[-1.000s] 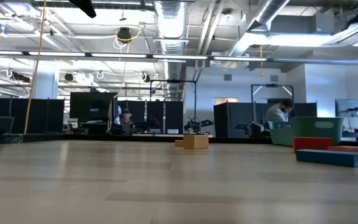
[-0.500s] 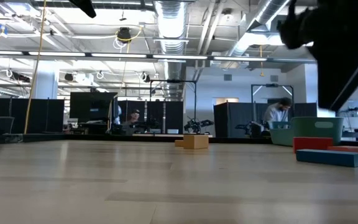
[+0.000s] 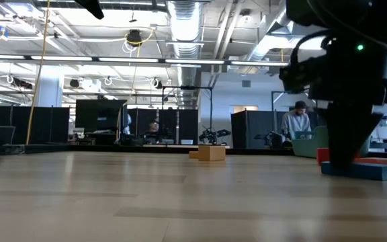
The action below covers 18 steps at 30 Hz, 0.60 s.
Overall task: Sort blocks by size
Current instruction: Put the blue thin rectangle block into the orange bin
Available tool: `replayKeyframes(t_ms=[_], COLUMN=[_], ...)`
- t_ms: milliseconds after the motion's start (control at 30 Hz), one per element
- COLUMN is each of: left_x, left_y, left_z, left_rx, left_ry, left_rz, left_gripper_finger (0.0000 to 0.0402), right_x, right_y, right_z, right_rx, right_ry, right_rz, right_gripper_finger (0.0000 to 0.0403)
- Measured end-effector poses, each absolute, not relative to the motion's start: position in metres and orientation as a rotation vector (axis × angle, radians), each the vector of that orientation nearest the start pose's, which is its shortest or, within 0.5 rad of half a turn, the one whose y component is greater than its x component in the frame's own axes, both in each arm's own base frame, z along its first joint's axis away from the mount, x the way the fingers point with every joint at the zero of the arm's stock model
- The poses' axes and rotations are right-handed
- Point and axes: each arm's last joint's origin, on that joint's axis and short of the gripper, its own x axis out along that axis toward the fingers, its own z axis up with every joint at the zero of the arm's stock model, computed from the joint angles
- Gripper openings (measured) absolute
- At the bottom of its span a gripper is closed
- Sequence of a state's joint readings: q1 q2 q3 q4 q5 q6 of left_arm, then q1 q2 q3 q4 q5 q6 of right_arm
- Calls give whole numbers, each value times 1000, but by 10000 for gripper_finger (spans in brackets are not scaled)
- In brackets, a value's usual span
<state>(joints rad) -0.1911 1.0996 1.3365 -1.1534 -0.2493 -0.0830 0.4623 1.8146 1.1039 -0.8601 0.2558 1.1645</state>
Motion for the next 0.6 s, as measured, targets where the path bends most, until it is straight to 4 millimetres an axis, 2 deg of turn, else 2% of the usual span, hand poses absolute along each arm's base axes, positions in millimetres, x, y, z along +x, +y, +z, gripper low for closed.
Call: replayKeyframes(t_ms=[233,400,500,600], left_x=[181,181,181,181], left_y=[-28,-28,-28,-28], left_z=[379,379,379,379], left_rx=[123,123,123,123], left_ry=[891,891,890,890], left_rz=[91,91,91,91], left_gripper_finger=[245,245,245,245], right_x=[273,271,270,268], right_y=[126,125,128,130], right_z=[129,125,125,124], right_rx=[465,471,461,446], right_ry=[1262,1248,1244,1239], right_rz=[-629,-627,-622,-619], right_gripper_finger=[276,269,242,195])
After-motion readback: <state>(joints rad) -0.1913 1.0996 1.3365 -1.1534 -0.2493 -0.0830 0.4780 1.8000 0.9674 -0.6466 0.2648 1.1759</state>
